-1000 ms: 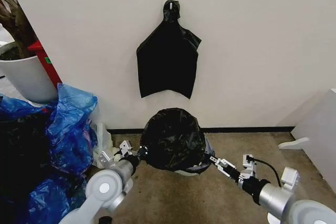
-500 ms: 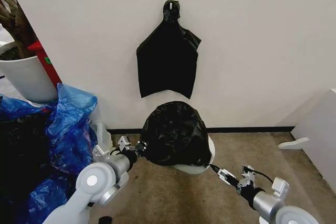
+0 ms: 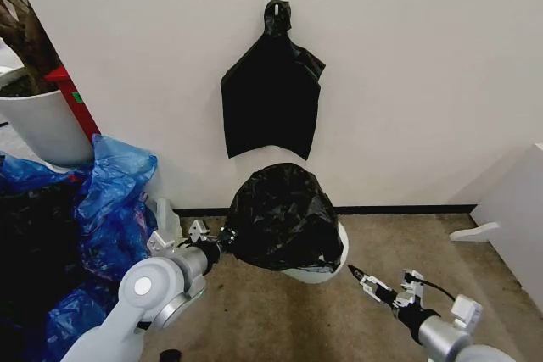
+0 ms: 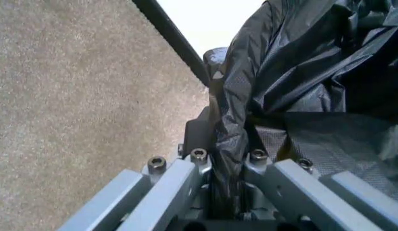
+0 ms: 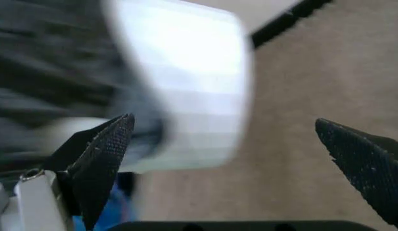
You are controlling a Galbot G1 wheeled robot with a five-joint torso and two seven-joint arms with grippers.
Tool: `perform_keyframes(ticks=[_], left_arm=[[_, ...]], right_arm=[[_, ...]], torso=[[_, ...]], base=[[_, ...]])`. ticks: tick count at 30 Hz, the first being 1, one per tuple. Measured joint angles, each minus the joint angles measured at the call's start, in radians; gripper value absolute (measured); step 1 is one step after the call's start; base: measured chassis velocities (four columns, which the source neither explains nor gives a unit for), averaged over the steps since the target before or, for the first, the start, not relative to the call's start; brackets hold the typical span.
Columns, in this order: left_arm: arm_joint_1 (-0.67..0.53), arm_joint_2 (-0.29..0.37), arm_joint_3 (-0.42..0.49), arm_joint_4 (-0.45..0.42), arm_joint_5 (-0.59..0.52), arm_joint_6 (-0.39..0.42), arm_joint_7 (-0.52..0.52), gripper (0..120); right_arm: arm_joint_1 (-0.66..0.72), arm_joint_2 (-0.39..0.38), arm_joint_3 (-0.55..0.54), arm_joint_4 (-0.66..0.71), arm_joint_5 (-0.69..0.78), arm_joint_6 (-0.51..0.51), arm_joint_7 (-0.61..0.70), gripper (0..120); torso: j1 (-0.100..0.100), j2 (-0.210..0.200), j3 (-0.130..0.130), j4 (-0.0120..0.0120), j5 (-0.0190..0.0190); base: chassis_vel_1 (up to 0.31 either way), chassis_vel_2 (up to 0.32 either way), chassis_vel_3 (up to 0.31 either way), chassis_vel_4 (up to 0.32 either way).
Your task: Place the garbage bag over the trash bin.
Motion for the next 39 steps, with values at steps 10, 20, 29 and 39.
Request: perform_keyframes(ticks=[10,20,29,39], left_arm=[[-0.005,0.001,0.024,-0.014,0.008,0.001,0.005,0],[-0.008,0.004,0.039,-0.052,0.010,-0.002,-0.006,0],[-0.008,0.006,0.029,-0.094,-0.028,-0.002,-0.021,0],[-0.009,0.001,0.042,-0.104,-0.008,-0.001,-0.036,0]], right_arm=[[0.122,0.042,-0.089,0.094,0.069,-0.026,0.190,100],[0.127,0.046,-0.100,0.032,-0.013,-0.050,0.232,100],[0.099,0.065,-0.076,-0.126,-0.109,-0.051,0.180,100],[0.053,0.085,-0.061,-0.038,-0.143,-0.026,0.180,100]], torso=[[0.000,0.000,0.000,0.0006,0.0008],[0.000,0.000,0.000,0.0003,0.0006],[0.000,0.000,0.000,0.0002,0.0008],[0.000,0.000,0.000,0.0004,0.0003]], base=[[0.000,0.000,0.000,0.000],[0.000,0.000,0.000,0.000],[0.000,0.000,0.000,0.000],[0.000,0.000,0.000,0.000]])
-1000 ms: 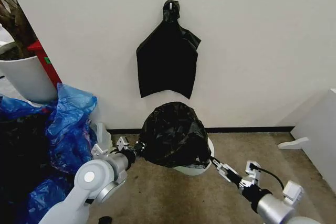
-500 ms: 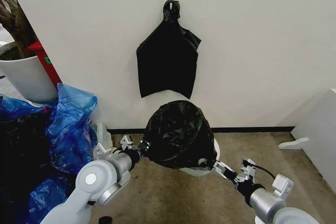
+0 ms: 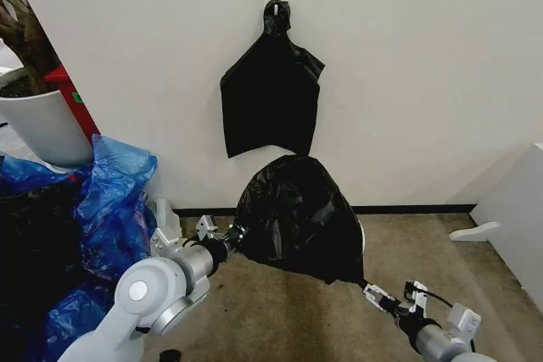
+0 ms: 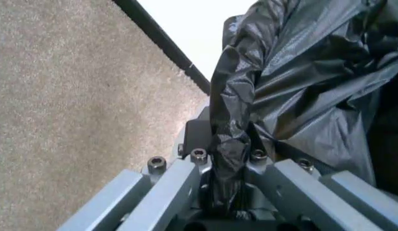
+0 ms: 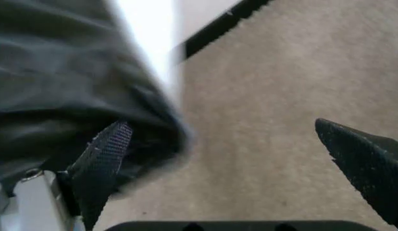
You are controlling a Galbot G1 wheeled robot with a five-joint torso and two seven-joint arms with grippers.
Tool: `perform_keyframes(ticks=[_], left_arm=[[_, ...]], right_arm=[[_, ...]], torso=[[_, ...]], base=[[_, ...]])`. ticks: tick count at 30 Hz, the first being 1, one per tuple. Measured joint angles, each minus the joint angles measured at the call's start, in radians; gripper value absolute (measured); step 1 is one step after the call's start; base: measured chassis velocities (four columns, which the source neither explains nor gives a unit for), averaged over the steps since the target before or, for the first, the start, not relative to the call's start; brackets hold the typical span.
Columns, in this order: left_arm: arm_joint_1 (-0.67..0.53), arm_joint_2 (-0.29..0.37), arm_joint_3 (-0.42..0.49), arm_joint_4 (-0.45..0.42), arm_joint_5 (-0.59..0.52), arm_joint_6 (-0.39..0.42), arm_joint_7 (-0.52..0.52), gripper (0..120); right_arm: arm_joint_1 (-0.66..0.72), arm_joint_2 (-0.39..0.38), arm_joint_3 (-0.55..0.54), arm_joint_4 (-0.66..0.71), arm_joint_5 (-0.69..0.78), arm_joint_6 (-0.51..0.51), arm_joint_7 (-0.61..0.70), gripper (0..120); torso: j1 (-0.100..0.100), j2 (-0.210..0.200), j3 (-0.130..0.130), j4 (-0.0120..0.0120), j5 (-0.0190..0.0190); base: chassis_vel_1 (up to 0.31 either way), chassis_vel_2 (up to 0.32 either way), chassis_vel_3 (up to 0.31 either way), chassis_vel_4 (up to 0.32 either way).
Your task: Place the garbage bag over the trash bin.
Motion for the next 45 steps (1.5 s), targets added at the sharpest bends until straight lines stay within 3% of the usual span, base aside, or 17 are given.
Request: perform_keyframes(ticks=[9,15,17,20,23,28,32,37,41,42,45], left_arm=[[-0.022,0.014,0.020,0.016,0.107,0.011,0.010,0],[-0.017,0.011,0.030,0.039,0.219,0.011,0.025,0],[-0.001,0.009,0.037,0.055,0.338,0.010,0.058,0],[0.022,0.009,0.048,0.067,0.481,0.003,0.115,0],[0.028,0.011,0.057,0.069,0.538,-0.005,0.135,0],[0.046,0.041,0.106,0.093,0.756,-0.039,0.221,0],[0.047,0.059,0.176,0.122,0.850,-0.068,0.248,0],[0.051,0.093,0.256,0.181,1.013,-0.105,0.368,0],[0.051,0.141,0.276,0.240,1.241,-0.174,0.522,0],[0.051,0.141,0.276,0.240,1.241,-0.174,0.522,0],[0.062,0.162,0.259,0.287,1.418,-0.281,0.645,0]], right_arm=[[-0.080,0.006,-0.030,0.114,-0.133,-0.010,-0.037,100],[-0.148,0.017,-0.029,0.169,-0.302,0.049,-0.151,100],[-0.183,0.023,-0.012,0.200,-0.416,0.103,-0.230,100],[-0.180,0.014,0.005,0.244,-0.469,0.126,-0.242,100],[-0.138,-0.007,0.006,0.248,-0.473,0.111,-0.203,100],[0.043,-0.137,-0.008,0.250,-0.332,0.006,0.025,100],[0.081,-0.193,-0.022,0.250,-0.324,-0.001,-0.006,100],[0.218,-0.258,-0.040,0.248,-0.276,0.002,-0.127,100],[0.382,-0.365,-0.004,0.188,0.081,-0.058,-0.140,100],[0.382,-0.365,-0.004,0.188,0.081,-0.058,-0.140,100],[0.483,-0.457,0.018,0.067,0.331,-0.177,-0.199,100]], torso=[[0.000,0.000,0.000,-0.0001,0.0003],[0.000,0.000,0.000,-0.0003,0.0003],[0.000,0.000,0.000,-0.0004,0.0000],[0.000,0.000,0.000,-0.0002,-0.0003],[0.000,0.000,0.000,-0.0003,0.0004],[0.000,0.000,0.000,0.0006,0.0006],[0.000,0.000,0.000,-0.0004,0.0002],[0.000,0.000,0.000,-0.0004,0.0001],[0.000,0.000,0.000,0.0001,0.0004],[0.000,0.000,0.000,0.0001,0.0004],[0.000,0.000,0.000,-0.0002,0.0002]], base=[[0.000,0.000,0.000,0.000],[0.000,0.000,0.000,0.000],[0.000,0.000,0.000,0.000],[0.000,0.000,0.000,0.000],[0.000,0.000,0.000,0.000],[0.000,0.000,0.000,0.000],[0.000,0.000,0.000,0.000],[0.000,0.000,0.000,0.000],[0.000,0.000,0.000,0.000],[0.000,0.000,0.000,0.000],[0.000,0.000,0.000,0.000]])
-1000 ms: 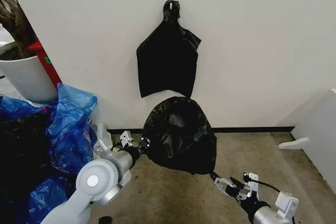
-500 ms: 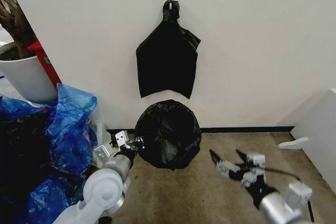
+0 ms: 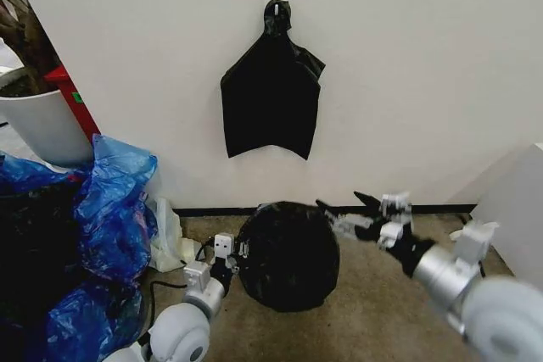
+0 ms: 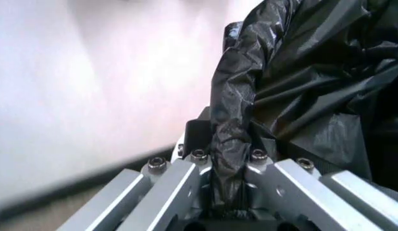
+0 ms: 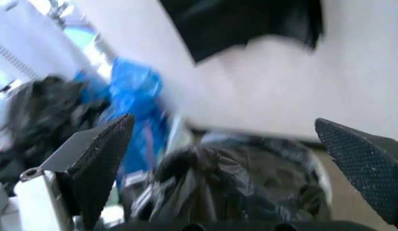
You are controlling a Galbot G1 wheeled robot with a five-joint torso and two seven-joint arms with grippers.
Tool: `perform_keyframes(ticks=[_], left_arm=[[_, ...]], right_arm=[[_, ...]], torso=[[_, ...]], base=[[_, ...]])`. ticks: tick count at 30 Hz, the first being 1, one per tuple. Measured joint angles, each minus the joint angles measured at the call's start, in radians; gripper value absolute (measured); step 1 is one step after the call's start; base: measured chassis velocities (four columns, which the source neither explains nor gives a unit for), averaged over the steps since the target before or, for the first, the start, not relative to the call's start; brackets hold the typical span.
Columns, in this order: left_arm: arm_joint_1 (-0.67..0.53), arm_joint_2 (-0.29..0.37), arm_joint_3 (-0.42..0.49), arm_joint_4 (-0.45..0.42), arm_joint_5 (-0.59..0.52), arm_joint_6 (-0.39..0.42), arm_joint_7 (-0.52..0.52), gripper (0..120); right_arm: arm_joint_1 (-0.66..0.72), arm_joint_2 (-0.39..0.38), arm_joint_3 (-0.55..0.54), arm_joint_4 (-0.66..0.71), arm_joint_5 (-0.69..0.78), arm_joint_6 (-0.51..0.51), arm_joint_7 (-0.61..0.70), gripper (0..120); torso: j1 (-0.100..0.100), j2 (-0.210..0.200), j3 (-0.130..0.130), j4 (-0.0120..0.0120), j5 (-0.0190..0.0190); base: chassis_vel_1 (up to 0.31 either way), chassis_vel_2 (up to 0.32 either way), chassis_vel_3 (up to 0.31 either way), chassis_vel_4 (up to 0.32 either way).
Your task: Place the garbage bag over the trash bin.
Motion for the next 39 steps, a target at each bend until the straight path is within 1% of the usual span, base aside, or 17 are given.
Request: perform_keyframes(ticks=[2,3,4,5,6,7,9,10,11,13,16,18,20,21,25,29,39], left_arm=[[0.005,0.011,-0.008,0.016,0.050,-0.057,0.069,0],[0.001,0.018,-0.009,0.023,0.062,-0.079,0.103,0],[0.001,0.018,-0.009,0.023,0.062,-0.079,0.103,0],[-0.008,0.023,-0.007,0.031,0.068,-0.098,0.135,0],[-0.026,0.030,-0.006,0.040,0.074,-0.125,0.183,0],[-0.035,0.033,-0.007,0.043,0.075,-0.135,0.207,0],[-0.053,0.036,-0.008,0.053,0.079,-0.165,0.263,0],[-0.053,0.036,-0.008,0.053,0.079,-0.165,0.263,0],[-0.062,0.036,-0.012,0.060,0.092,-0.185,0.297,0],[-0.067,0.039,-0.018,0.066,0.120,-0.220,0.337,0],[-0.069,0.046,-0.025,0.064,0.153,-0.264,0.385,0],[-0.069,0.046,-0.026,0.062,0.154,-0.265,0.389,0],[-0.072,0.052,-0.030,0.043,0.156,-0.273,0.408,0],[-0.073,0.054,-0.030,0.038,0.156,-0.274,0.411,0],[-0.073,0.060,-0.032,0.026,0.156,-0.274,0.417,0],[-0.065,0.074,-0.040,-0.002,0.156,-0.274,0.422,0],[-0.037,0.085,-0.056,-0.043,0.151,-0.264,0.440,0]], right_arm=[[0.056,-0.046,-0.011,-0.114,0.024,-0.057,-0.118,100],[0.073,-0.071,-0.016,-0.177,-0.009,-0.072,-0.205,100],[0.073,-0.071,-0.016,-0.177,-0.009,-0.072,-0.205,100],[0.078,-0.088,-0.019,-0.222,-0.055,-0.069,-0.284,100],[0.075,-0.119,-0.027,-0.309,-0.170,-0.019,-0.442,100],[0.075,-0.134,-0.034,-0.364,-0.247,0.023,-0.535,100],[0.079,-0.157,-0.040,-0.453,-0.404,0.063,-0.716,100],[0.079,-0.157,-0.040,-0.453,-0.404,0.063,-0.716,100],[0.080,-0.169,-0.046,-0.483,-0.468,0.068,-0.787,100],[0.074,-0.184,-0.064,-0.490,-0.477,0.063,-0.797,100],[0.053,-0.197,-0.084,-0.469,-0.374,0.033,-0.729,100],[0.052,-0.197,-0.085,-0.468,-0.366,0.030,-0.724,100],[0.041,-0.189,-0.087,-0.470,-0.283,0.005,-0.677,100],[0.034,-0.185,-0.086,-0.475,-0.267,0.001,-0.669,100],[0.015,-0.174,-0.079,-0.481,-0.257,-0.003,-0.664,100],[-0.020,-0.147,-0.074,-0.447,-0.300,-0.003,-0.654,100],[-0.004,-0.114,-0.104,-0.409,-0.325,0.006,-0.580,100]], torso=[[0.000,0.000,0.000,0.0006,0.0000],[0.000,0.000,0.000,0.0010,0.0004],[0.000,0.000,0.000,0.0010,0.0004],[0.000,0.000,0.000,0.0010,0.0005],[0.000,0.000,0.000,-0.0001,-0.0002],[0.000,0.000,0.000,-0.0007,0.0000],[0.000,0.000,0.000,-0.0008,0.0009],[0.000,0.000,0.000,-0.0008,0.0009],[0.000,0.000,0.000,-0.0005,0.0003],[0.000,0.000,0.000,-0.0001,-0.0001],[0.000,0.000,0.000,0.0003,-0.0002],[0.000,0.000,0.000,0.0003,-0.0002],[0.000,0.000,0.000,0.0003,-0.0001],[0.000,0.000,0.000,0.0002,0.0000],[0.000,0.000,0.000,0.0000,0.0001],[0.000,0.000,0.000,0.0000,0.0000],[0.000,0.000,0.000,0.0001,0.0000]], base=[[0.000,0.000,0.000,0.000],[0.000,0.000,0.000,0.000],[0.000,0.000,0.000,0.000],[0.000,0.000,0.000,0.000],[0.000,0.000,0.000,0.000],[0.000,0.000,0.000,0.000],[0.000,0.000,0.000,0.000],[0.000,0.000,0.000,0.000],[0.000,0.000,0.000,0.000],[0.000,0.000,0.000,0.000],[0.000,0.000,0.000,0.000],[0.000,0.000,0.000,0.000],[0.000,0.000,0.000,0.000],[0.000,0.000,0.000,0.000],[0.000,0.000,0.000,0.000],[0.000,0.000,0.000,0.000],[0.000,0.000,0.000,0.000]])
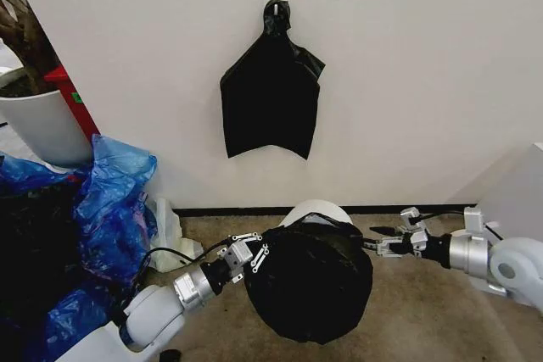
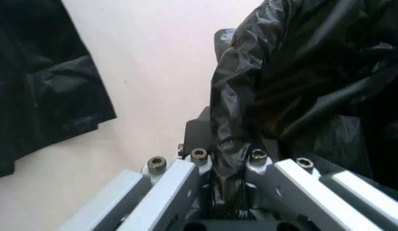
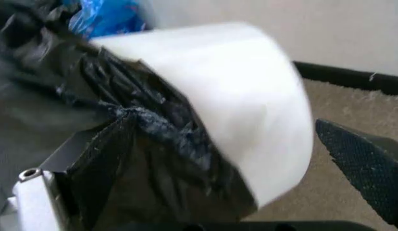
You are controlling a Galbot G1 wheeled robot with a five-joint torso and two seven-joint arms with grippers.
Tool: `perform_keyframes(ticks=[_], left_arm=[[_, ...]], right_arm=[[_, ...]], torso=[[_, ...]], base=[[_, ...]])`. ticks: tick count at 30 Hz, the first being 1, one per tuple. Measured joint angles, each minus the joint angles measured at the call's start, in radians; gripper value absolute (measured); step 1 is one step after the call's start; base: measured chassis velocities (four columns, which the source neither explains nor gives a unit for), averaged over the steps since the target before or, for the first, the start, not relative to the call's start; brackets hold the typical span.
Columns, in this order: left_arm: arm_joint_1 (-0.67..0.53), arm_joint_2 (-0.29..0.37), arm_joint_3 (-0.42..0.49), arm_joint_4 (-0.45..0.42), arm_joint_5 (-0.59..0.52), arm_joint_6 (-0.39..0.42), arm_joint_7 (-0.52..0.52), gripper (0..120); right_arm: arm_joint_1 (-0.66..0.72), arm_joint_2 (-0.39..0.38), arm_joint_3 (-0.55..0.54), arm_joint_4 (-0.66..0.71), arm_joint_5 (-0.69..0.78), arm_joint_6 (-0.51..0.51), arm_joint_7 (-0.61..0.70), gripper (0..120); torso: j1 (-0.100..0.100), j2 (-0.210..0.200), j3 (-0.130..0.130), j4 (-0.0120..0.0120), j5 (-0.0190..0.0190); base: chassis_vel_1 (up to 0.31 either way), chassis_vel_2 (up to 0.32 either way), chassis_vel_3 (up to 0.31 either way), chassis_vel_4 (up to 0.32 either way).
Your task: Place the garbage bag over the trash bin.
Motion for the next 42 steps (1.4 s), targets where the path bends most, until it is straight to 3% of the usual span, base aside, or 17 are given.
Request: perform_keyframes(ticks=[16,25,35,42], left_arm=[[0.026,0.022,-0.001,-0.048,0.041,-0.050,0.094,0],[0.024,0.018,-0.010,-0.045,0.021,-0.055,0.091,0],[-0.014,-0.007,-0.017,0.030,-0.029,-0.022,0.079,0],[-0.016,-0.003,-0.018,0.017,-0.008,-0.023,0.095,0]], right_arm=[[0.154,0.028,-0.105,-0.122,-0.005,0.001,0.083,100],[0.210,0.052,-0.141,-0.172,-0.031,0.011,0.100,100],[0.144,-0.030,-0.068,-0.001,0.108,0.011,0.119,100],[0.124,-0.037,-0.127,0.065,0.042,-0.005,0.124,100]], torso=[[0.000,0.000,0.000,0.0000,0.0000],[0.000,0.000,0.000,0.0001,0.0004],[0.000,0.000,0.000,0.0001,-0.0002],[0.000,0.000,0.000,-0.0001,0.0000]], base=[[0.000,0.000,0.000,0.000],[0.000,0.000,0.000,0.000],[0.000,0.000,0.000,0.000],[0.000,0.000,0.000,0.000]])
